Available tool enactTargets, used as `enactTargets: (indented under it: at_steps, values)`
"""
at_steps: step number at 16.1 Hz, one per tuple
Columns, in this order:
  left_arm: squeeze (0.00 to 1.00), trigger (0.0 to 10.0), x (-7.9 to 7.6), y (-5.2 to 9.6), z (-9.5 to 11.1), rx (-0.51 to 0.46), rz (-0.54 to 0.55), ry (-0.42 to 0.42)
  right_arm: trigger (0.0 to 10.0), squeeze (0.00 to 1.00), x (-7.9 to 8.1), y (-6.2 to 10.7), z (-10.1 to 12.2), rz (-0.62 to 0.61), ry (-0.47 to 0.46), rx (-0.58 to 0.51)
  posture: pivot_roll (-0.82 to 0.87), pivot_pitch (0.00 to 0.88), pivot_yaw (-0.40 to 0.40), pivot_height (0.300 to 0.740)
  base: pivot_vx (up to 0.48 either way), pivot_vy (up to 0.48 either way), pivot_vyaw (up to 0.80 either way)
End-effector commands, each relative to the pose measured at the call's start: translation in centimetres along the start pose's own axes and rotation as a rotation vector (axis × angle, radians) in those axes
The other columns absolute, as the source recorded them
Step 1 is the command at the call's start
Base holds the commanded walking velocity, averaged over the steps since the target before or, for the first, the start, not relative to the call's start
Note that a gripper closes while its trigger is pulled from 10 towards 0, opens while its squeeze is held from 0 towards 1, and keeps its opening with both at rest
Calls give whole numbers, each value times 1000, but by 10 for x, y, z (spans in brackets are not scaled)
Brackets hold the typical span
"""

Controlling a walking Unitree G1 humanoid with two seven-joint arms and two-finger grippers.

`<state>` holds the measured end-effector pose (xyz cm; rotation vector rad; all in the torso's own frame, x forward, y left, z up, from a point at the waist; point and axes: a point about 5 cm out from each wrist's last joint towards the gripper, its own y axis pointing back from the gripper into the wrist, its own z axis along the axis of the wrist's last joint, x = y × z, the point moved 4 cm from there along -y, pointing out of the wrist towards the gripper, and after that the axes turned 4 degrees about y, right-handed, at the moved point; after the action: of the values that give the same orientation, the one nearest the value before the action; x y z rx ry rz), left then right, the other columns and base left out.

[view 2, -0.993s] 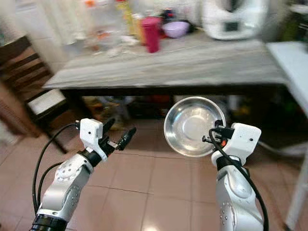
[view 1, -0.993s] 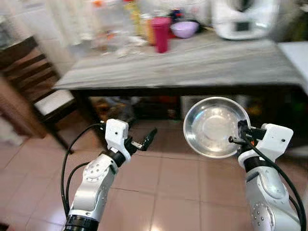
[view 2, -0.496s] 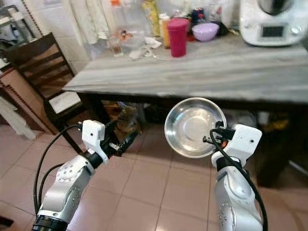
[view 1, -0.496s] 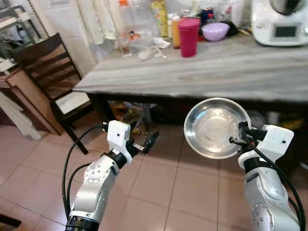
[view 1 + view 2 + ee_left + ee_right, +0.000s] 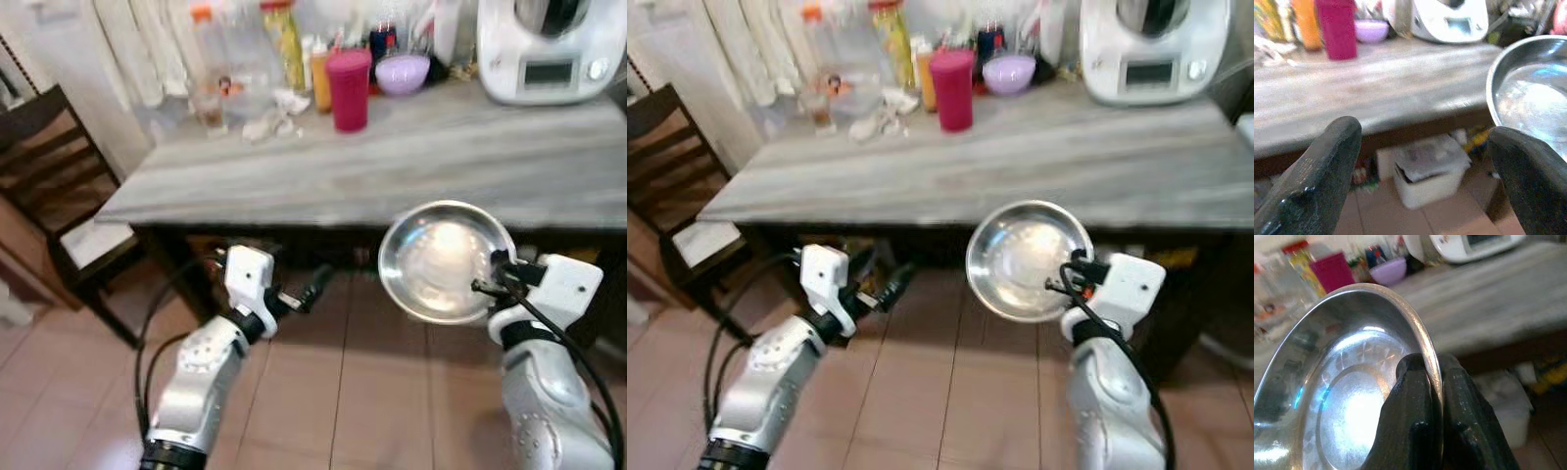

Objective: Setting the table

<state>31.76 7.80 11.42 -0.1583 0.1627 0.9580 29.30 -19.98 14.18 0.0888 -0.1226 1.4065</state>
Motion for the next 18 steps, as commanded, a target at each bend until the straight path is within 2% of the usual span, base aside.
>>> enactTargets:
  at_steps: [1, 3, 18]
  values:
    - [0, 10000, 14, 8, 0, 12, 46, -18, 10000, 0, 15, -1, 4, 51, -21, -12, -253, 20, 131, 740, 349, 0, -800]
    - [0, 10000, 13, 8, -1, 12, 45, -17, 10000, 0, 14, 0, 4, 49, -19, -14, -255, 20, 131, 740, 345, 0, -513]
    - [0, 10000, 4, 9, -8, 24, 22, 0, 10000, 0, 14, -4, 9, 51, -7, -31, -259, 17, 122, 740, 348, 0, 0]
